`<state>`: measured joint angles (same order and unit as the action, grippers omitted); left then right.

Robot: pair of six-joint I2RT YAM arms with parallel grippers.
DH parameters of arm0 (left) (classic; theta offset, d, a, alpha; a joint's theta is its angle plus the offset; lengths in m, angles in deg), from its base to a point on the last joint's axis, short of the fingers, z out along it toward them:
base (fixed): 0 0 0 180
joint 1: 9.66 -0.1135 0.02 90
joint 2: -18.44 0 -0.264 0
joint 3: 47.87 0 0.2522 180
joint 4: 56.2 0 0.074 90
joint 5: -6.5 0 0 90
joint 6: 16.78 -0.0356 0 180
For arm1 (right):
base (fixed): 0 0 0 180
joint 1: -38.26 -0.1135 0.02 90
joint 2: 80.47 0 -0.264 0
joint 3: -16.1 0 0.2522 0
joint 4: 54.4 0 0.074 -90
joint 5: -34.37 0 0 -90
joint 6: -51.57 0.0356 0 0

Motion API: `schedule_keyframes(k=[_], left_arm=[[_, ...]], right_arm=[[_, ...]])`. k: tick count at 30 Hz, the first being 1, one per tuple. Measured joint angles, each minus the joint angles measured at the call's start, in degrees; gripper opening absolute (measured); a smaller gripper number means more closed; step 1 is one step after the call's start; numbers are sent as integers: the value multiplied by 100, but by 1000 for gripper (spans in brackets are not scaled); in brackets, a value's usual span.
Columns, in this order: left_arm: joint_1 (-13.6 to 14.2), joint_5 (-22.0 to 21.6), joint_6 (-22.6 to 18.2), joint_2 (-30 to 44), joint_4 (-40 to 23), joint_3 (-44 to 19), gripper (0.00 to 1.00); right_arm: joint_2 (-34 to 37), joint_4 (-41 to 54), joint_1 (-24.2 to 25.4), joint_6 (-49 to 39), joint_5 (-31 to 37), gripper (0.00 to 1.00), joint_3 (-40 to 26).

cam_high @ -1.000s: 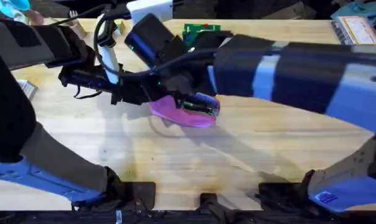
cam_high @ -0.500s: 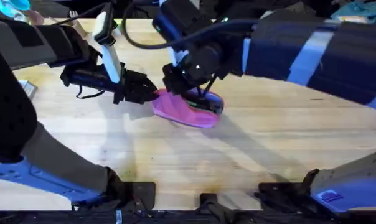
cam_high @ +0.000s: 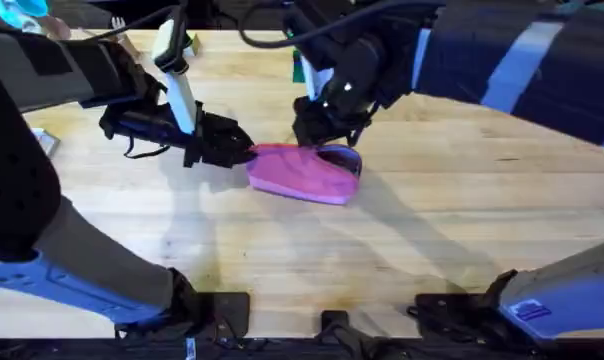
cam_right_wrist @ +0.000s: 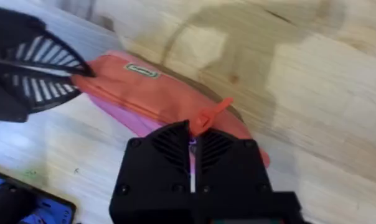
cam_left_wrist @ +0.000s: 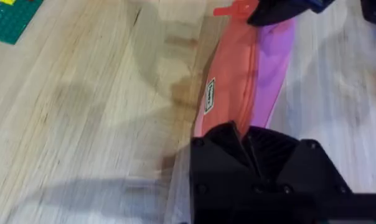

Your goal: Unzip the bag, pick up the pens from the table one at a time and place them inside, then zip the bag closed.

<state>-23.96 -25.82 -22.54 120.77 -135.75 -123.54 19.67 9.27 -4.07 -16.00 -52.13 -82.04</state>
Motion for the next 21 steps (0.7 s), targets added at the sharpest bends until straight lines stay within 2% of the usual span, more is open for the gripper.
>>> schedule_keyframes(k=[7,21], left_arm=[[17,-10,0,0,0,4,42],[64,105,3,0,-23,33,42]], right_arm=[[-1,564,568,2,-102,34,-2],[-1,1078,1223,7,-382,35,-9]])
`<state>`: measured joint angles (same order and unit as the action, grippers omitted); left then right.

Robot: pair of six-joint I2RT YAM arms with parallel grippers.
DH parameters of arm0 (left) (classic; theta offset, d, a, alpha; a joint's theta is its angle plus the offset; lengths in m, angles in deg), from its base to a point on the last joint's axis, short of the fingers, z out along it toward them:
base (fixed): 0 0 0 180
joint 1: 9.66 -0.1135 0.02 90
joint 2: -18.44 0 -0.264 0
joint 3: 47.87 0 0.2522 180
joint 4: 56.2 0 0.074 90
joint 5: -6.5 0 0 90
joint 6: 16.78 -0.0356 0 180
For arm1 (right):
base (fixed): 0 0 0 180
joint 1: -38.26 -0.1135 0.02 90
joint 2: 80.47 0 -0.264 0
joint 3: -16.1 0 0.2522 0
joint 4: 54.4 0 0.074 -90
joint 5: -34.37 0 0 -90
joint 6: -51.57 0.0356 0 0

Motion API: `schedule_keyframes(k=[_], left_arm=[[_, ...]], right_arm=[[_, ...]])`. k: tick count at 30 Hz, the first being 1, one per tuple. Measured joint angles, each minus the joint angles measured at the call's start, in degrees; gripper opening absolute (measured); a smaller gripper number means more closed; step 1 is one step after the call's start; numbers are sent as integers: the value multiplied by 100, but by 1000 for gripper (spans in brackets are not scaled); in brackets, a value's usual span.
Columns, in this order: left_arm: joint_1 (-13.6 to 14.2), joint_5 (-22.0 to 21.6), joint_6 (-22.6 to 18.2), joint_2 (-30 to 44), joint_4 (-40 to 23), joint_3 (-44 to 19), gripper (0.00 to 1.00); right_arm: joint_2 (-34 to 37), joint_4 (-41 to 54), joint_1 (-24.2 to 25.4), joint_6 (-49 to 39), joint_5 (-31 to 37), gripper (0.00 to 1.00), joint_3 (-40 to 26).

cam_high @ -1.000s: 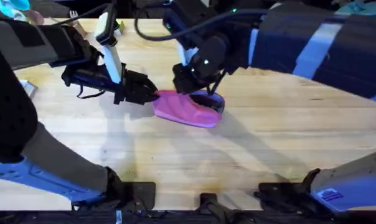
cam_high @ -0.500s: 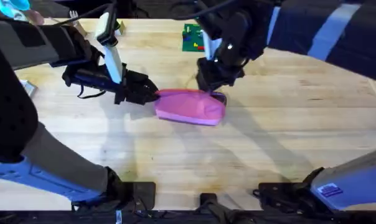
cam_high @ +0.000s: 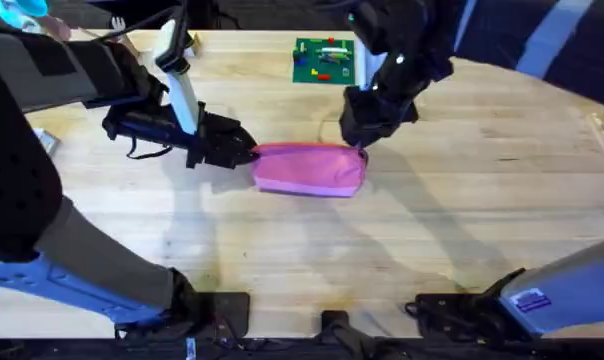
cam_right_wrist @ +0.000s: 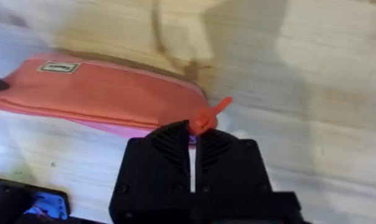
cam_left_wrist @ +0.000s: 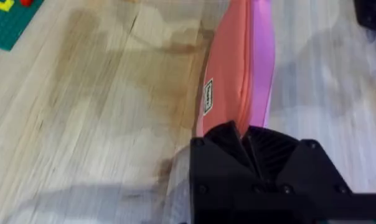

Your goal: Unzip the bag, pick up the pens from the table one at a time and place them inside, then zip the bag closed.

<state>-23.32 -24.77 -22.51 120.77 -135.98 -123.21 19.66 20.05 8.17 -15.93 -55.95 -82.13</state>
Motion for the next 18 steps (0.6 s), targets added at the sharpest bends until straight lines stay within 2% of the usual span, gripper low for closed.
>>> schedule_keyframes(k=[9,10,18], left_arm=[[58,84,2,0,2,26,42],[67,132,1,0,0,26,42],[85,108,-1,-2,-33,47,42]], right_arm=[[-2,237,619,40,-287,35,38],[-63,85,734,234,-422,34,316],[-244,-393,911,896,-582,34,1280]])
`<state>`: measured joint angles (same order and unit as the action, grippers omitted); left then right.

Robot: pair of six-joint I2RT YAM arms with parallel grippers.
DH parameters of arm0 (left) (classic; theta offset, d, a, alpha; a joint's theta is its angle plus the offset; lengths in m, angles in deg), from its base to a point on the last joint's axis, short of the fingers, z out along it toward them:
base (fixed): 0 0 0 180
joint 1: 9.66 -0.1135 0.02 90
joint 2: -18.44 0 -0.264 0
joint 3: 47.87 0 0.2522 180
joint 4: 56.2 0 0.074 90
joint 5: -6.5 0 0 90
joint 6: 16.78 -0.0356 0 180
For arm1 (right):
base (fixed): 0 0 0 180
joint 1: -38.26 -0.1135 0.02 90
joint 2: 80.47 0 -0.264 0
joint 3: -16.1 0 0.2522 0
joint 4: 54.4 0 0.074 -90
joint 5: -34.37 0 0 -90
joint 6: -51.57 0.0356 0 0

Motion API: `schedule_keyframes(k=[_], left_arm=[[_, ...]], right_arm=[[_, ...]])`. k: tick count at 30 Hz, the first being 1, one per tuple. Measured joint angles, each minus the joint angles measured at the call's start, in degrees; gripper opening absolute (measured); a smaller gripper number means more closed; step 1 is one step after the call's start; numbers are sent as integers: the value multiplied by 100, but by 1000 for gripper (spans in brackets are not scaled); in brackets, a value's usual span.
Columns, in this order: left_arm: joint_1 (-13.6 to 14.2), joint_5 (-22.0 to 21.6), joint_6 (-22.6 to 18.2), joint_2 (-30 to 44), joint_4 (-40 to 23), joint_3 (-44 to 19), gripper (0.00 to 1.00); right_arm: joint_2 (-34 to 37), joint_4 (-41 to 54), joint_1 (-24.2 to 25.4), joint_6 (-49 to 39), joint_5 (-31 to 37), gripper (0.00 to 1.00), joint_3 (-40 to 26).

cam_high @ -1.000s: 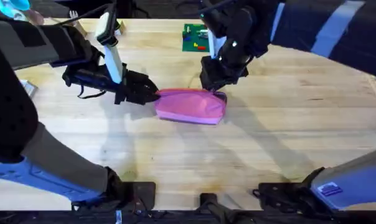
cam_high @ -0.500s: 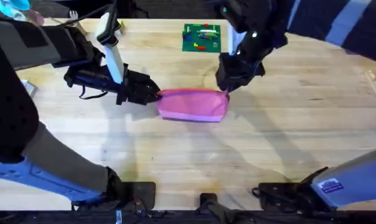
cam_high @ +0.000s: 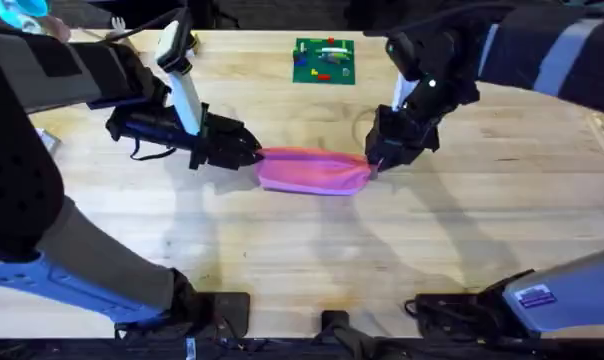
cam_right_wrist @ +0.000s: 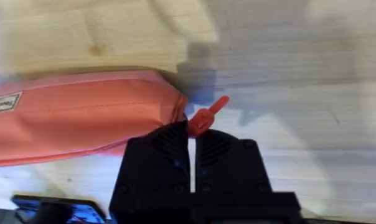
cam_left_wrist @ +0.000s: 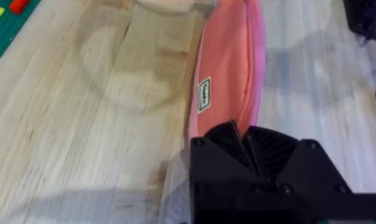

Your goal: Unzip the bag, pick up the pens from the table one at a time and place them inside, then zip the bag closed.

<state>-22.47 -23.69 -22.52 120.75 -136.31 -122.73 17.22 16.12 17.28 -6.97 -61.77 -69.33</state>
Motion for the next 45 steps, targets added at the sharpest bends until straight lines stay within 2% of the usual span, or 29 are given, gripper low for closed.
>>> schedule_keyframes(k=[12,22,26,37,45], left_arm=[[21,39,0,2,-7,11,42],[26,68,1,2,0,11,42],[35,116,0,2,19,11,42],[37,98,0,2,15,11,42],[37,59,0,2,15,11,42]], right_arm=[[-65,-44,473,567,-379,34,77],[-903,-325,558,715,-195,34,215],[-977,-353,558,721,-82,34,257],[-1028,-1273,589,1054,120,34,1258],[-1193,-1304,591,1097,210,33,1297]])
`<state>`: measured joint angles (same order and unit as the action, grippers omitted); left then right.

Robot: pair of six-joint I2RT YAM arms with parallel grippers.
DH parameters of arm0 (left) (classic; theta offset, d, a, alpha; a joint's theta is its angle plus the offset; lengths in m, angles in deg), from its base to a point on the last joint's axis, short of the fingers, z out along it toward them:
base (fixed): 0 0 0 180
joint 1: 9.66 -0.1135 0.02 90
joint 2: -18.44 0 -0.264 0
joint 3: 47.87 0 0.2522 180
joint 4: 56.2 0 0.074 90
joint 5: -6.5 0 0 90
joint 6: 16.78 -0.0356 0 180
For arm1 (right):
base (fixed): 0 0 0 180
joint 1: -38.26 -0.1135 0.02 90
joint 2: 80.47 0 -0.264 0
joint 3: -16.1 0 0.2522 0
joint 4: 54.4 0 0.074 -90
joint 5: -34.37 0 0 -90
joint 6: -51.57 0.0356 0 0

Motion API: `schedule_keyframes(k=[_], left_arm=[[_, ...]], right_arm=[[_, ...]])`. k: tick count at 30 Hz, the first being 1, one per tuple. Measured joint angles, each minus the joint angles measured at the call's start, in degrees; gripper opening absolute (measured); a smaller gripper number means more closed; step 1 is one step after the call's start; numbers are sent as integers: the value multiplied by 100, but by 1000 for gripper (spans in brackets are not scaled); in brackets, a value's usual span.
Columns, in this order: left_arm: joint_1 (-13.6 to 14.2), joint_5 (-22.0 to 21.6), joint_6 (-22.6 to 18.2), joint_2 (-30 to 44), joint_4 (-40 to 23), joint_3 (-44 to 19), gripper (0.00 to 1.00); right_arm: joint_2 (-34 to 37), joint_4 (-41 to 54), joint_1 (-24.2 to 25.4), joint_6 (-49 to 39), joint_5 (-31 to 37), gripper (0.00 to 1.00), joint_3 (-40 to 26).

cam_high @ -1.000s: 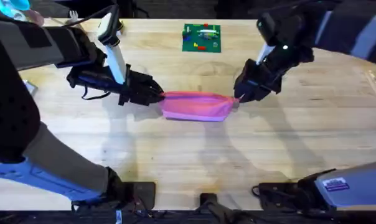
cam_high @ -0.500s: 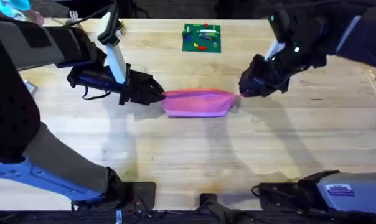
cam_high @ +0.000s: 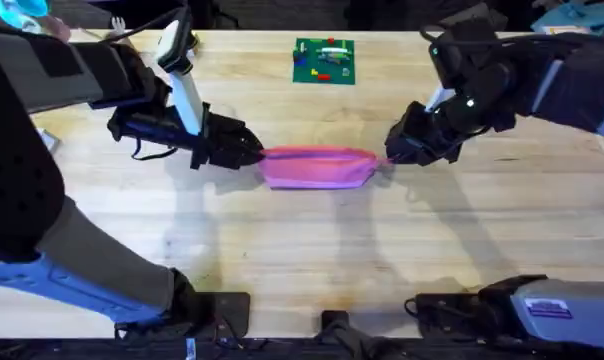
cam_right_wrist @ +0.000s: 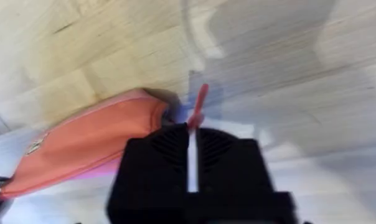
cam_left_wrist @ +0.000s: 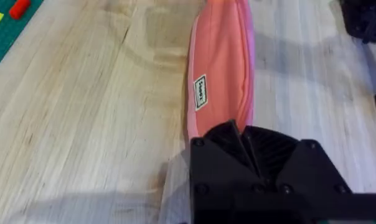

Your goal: Unzip the bag, pick up the pens from the table one at a time and place them inside, then zip the bag closed.

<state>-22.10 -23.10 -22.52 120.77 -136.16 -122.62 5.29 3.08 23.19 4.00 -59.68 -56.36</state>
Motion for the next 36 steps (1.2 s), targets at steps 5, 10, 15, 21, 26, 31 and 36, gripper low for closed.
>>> schedule_keyframes(k=[5,10,15,21,26,31,36], left_arm=[[-185,-301,0,0,42,0,42],[-281,-349,0,0,40,-1,42],[-282,-356,0,0,39,-2,42],[-282,-363,0,0,39,-2,42],[-282,-363,0,0,39,-1,42],[-282,-363,0,0,42,0,42],[-289,-405,-2,0,42,-2,690]], right_arm=[[-262,263,222,-356,912,557,-23],[-589,505,58,-902,997,995,-274],[-1114,833,-196,-1100,983,997,-466],[-1834,905,-634,-1304,981,997,-522],[-2232,909,-975,-1593,981,997,-522],[-2357,911,-1080,-1703,983,997,-522],[-2354,916,-1080,-1727,983,998,-522]])
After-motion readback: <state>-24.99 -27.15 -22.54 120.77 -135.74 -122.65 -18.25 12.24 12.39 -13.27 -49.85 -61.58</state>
